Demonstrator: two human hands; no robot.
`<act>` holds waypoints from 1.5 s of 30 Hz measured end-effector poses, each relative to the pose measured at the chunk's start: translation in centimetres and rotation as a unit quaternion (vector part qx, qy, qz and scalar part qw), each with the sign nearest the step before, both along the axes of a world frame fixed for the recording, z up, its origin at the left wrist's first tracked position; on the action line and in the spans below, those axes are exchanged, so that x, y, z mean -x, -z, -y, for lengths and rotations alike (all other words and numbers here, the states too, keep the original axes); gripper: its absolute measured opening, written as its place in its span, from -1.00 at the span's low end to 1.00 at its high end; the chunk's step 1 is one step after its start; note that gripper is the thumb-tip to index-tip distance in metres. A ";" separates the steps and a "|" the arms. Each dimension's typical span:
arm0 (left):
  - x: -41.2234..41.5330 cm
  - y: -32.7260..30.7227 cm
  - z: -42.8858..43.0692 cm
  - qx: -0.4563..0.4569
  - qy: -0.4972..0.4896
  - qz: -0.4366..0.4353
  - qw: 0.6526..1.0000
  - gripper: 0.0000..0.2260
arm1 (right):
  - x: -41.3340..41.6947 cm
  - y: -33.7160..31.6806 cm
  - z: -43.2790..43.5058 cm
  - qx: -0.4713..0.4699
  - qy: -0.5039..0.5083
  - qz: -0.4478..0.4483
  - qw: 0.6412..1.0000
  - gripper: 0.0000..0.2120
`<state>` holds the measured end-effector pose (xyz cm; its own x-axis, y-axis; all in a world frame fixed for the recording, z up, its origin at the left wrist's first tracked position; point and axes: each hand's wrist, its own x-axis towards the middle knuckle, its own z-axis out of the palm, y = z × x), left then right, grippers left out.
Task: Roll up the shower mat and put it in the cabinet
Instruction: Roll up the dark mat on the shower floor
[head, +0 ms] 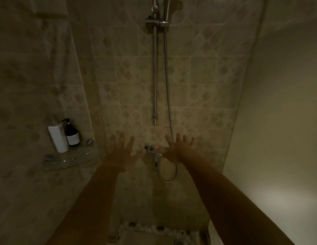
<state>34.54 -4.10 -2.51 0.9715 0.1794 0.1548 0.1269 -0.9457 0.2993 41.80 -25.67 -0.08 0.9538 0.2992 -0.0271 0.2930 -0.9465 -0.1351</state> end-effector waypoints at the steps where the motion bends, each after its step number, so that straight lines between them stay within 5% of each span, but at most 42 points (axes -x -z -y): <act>1: -1.0 0.1 -0.4 0.005 -0.008 -0.014 1.000 -0.26 | -1.3 0.2 -0.5 0.003 -0.006 -0.002 1.000 -0.03; 8: -6.8 0.8 -5.1 -0.033 -0.119 0.000 0.992 -0.18 | -10.2 0.9 -8.2 -0.074 -0.102 -0.016 0.992 -0.10; 11: -8.5 0.1 -9.0 -0.074 -0.179 -0.013 0.981 -0.05 | -12.9 1.5 -13.9 -0.087 -0.149 0.053 0.984 -0.15; 14: -10.0 0.1 -13.6 -0.052 -0.229 -0.018 0.972 -0.17 | -15.0 2.5 -19.5 -0.090 -0.210 0.150 0.962 -0.24; 20: -7.6 -0.6 -20.0 -0.094 -0.265 0.070 0.957 -0.26 | -16.7 1.7 -29.5 -0.088 -0.315 0.049 0.944 -0.20; 22: -5.5 0.1 -22.7 -0.017 -0.365 0.033 0.930 -0.16 | -15.8 0.9 -33.4 -0.104 -0.356 0.000 0.929 -0.17; 26: 0.6 0.8 -27.5 -0.012 -0.469 -0.001 0.883 -0.21 | -11.6 -1.0 -41.1 -0.060 -0.453 -0.044 0.888 -0.08; 31: 9.8 1.2 -30.2 -0.022 -0.584 -0.013 0.811 -0.01 | -3.2 -0.5 -47.8 -0.043 -0.570 -0.054 0.819 -0.07; 38: 21.7 1.5 -29.3 -0.013 -0.718 -0.057 0.693 -0.08 | 9.0 0.3 -53.7 0.004 -0.693 -0.067 0.718 -0.13; 41: 25.5 2.1 -28.3 0.013 -0.763 -0.060 0.644 -0.09 | 14.4 0.1 -54.9 0.101 -0.712 -0.064 0.692 -0.10; 43: 29.2 3.3 -25.8 0.037 -0.810 -0.062 0.582 -0.08 | 20.5 1.0 -55.3 0.177 -0.769 -0.037 0.613 -0.22; 45: 31.5 4.2 -24.5 0.037 -0.830 -0.076 0.551 -0.10 | 23.8 1.7 -54.7 0.170 -0.795 -0.028 0.582 -0.22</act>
<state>3.09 20.36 -6.72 -0.5400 0.8412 0.0260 0.8281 0.5255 0.1952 17.98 29.05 -1.79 -0.5255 0.7706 -0.3607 0.8390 0.5396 -0.0696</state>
